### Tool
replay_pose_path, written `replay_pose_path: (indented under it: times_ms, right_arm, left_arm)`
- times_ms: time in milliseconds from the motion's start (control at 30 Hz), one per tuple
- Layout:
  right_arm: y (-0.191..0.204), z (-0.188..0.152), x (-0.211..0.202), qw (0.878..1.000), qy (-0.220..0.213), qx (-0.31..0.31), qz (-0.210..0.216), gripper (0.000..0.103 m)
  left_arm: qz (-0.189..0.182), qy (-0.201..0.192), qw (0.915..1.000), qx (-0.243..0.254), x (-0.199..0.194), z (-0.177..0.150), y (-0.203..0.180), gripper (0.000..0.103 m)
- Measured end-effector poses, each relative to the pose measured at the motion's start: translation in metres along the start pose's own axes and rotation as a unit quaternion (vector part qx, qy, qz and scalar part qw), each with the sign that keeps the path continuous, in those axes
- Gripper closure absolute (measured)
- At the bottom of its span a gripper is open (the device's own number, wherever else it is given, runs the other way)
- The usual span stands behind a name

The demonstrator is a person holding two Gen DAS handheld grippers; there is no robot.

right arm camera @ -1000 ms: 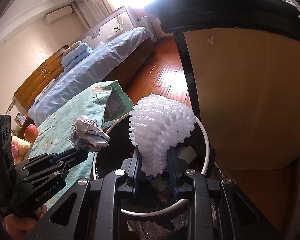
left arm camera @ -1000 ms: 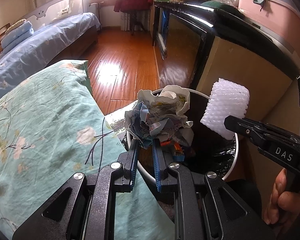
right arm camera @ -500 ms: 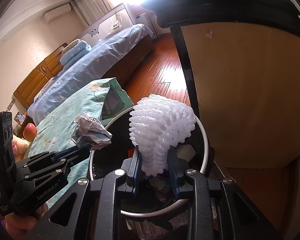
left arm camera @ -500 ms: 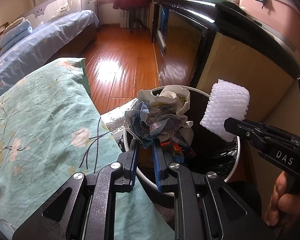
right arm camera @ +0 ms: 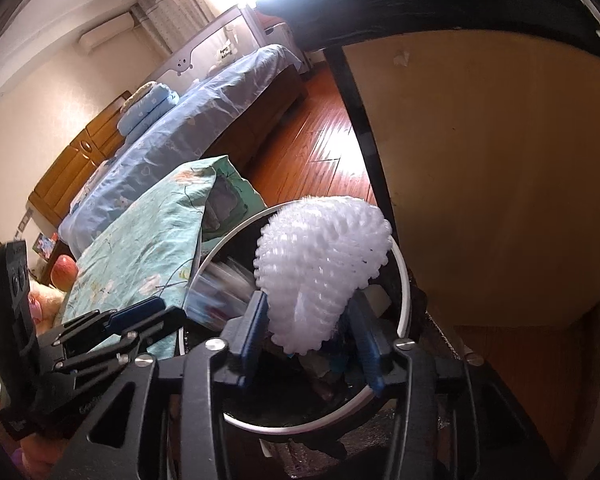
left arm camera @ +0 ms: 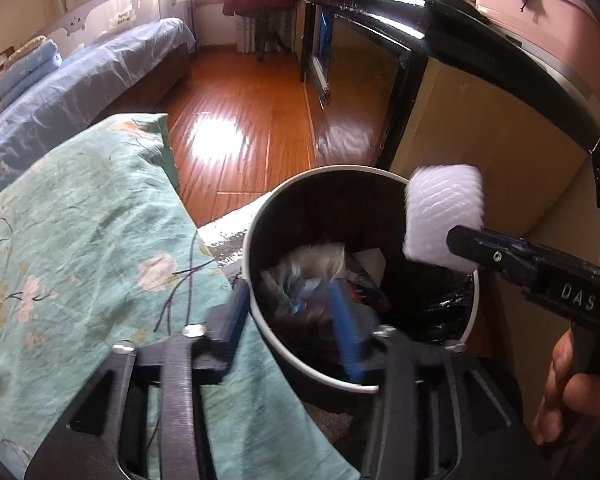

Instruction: Collect trash

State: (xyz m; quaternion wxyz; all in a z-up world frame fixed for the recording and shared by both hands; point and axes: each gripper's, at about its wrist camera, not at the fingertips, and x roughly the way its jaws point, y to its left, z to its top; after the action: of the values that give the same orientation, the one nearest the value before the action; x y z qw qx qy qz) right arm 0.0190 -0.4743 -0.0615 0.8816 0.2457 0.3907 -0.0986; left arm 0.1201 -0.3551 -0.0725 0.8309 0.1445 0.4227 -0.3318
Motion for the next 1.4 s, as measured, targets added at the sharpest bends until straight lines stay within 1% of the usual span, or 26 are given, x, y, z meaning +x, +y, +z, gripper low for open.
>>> replay_pose_path:
  times_ms: [67, 167, 233, 267, 367, 433, 533, 633, 767, 833, 867, 900, 933, 967, 1000, 1033, 1067, 1133, 1200, 1300, 1400]
  right_arm:
    - [-0.002, 0.0, -0.003, 1.0, -0.001, 0.005, 0.002, 0.056]
    - [-0.001, -0.002, -0.009, 1.0, -0.008, 0.009, 0.006, 0.051]
    - [0.004, -0.006, -0.015, 1.0, -0.016, 0.008, 0.011, 0.044]
    - [0.007, -0.008, -0.018, 1.0, -0.021, 0.006, 0.013, 0.043]
    - [0.022, -0.014, -0.025, 0.999, -0.033, -0.002, 0.022, 0.04]
    - [0.034, -0.02, -0.029, 0.999, -0.04, -0.011, 0.03, 0.036]
    - [0.051, -0.027, -0.036, 0.998, -0.054, -0.025, 0.037, 0.031]
    - [0.069, -0.036, -0.042, 0.996, -0.069, -0.044, 0.044, 0.026]
    - [0.094, -0.045, -0.048, 0.993, -0.079, -0.079, 0.051, 0.024]
    - [0.109, -0.045, -0.055, 0.989, -0.093, -0.1, 0.052, 0.024]
    - [0.116, -0.045, -0.061, 0.987, -0.105, -0.11, 0.054, 0.023]
    - [0.122, -0.046, -0.067, 0.985, -0.116, -0.117, 0.056, 0.019]
    - [0.13, -0.046, -0.077, 0.979, -0.144, -0.129, 0.06, 0.012]
    - [0.135, -0.049, -0.083, 0.976, -0.161, -0.135, 0.061, 0.007]
    - [0.141, -0.051, -0.091, 0.97, -0.185, -0.144, 0.062, 0.0]
    - [0.146, -0.055, -0.097, 0.964, -0.208, -0.152, 0.064, 0.0]
    - [0.151, -0.058, -0.1, 0.961, -0.219, -0.159, 0.062, 0.0]
    - [0.158, -0.06, -0.095, 0.959, -0.22, -0.169, 0.063, 0.0]
    - [0.163, -0.065, -0.089, 0.959, -0.213, -0.178, 0.064, 0.0]
    - [0.166, -0.071, -0.08, 0.957, -0.21, -0.191, 0.062, 0.0]
    - [0.169, -0.081, -0.077, 0.956, -0.207, -0.201, 0.06, 0.0]
  left_arm:
    - [0.001, -0.005, 1.0, 0.0, -0.006, -0.004, 0.003, 0.055]
    - [0.003, -0.016, 0.9998, -0.015, -0.018, -0.013, 0.013, 0.052]
    - [0.007, -0.034, 0.9987, -0.038, -0.032, -0.024, 0.025, 0.05]
    - [0.008, -0.04, 0.998, -0.049, -0.038, -0.029, 0.03, 0.048]
    - [0.011, -0.061, 0.9948, -0.08, -0.057, -0.046, 0.046, 0.047]
    - [0.024, -0.071, 0.9923, -0.098, -0.07, -0.059, 0.056, 0.045]
    - [0.031, -0.086, 0.9886, -0.12, -0.087, -0.073, 0.07, 0.044]
    - [0.052, -0.104, 0.9841, -0.134, -0.108, -0.09, 0.081, 0.043]
    - [0.078, -0.128, 0.9772, -0.15, -0.133, -0.109, 0.094, 0.042]
    - [0.094, -0.145, 0.9726, -0.155, -0.149, -0.114, 0.097, 0.04]
    - [0.1, -0.152, 0.9705, -0.158, -0.156, -0.117, 0.099, 0.037]
    - [0.108, -0.164, 0.967, -0.162, -0.166, -0.12, 0.101, 0.029]
    - [0.12, -0.178, 0.9624, -0.167, -0.175, -0.123, 0.102, 0.024]
    - [0.136, -0.195, 0.9562, -0.171, -0.186, -0.127, 0.102, 0.01]
    - [0.16, -0.214, 0.9476, -0.175, -0.197, -0.132, 0.102, 0.0]
    - [0.179, -0.23, 0.9401, -0.177, -0.205, -0.136, 0.103, 0.0]
    - [0.194, -0.242, 0.934, -0.177, -0.21, -0.14, 0.103, 0.0]
    - [0.224, -0.258, 0.9234, -0.174, -0.218, -0.146, 0.103, 0.0]
    - [0.247, -0.266, 0.9151, -0.175, -0.221, -0.152, 0.105, 0.0]
    - [0.263, -0.272, 0.9086, -0.178, -0.223, -0.159, 0.108, 0.0]
    - [0.273, -0.269, 0.9073, -0.175, -0.22, -0.165, 0.109, 0.0]
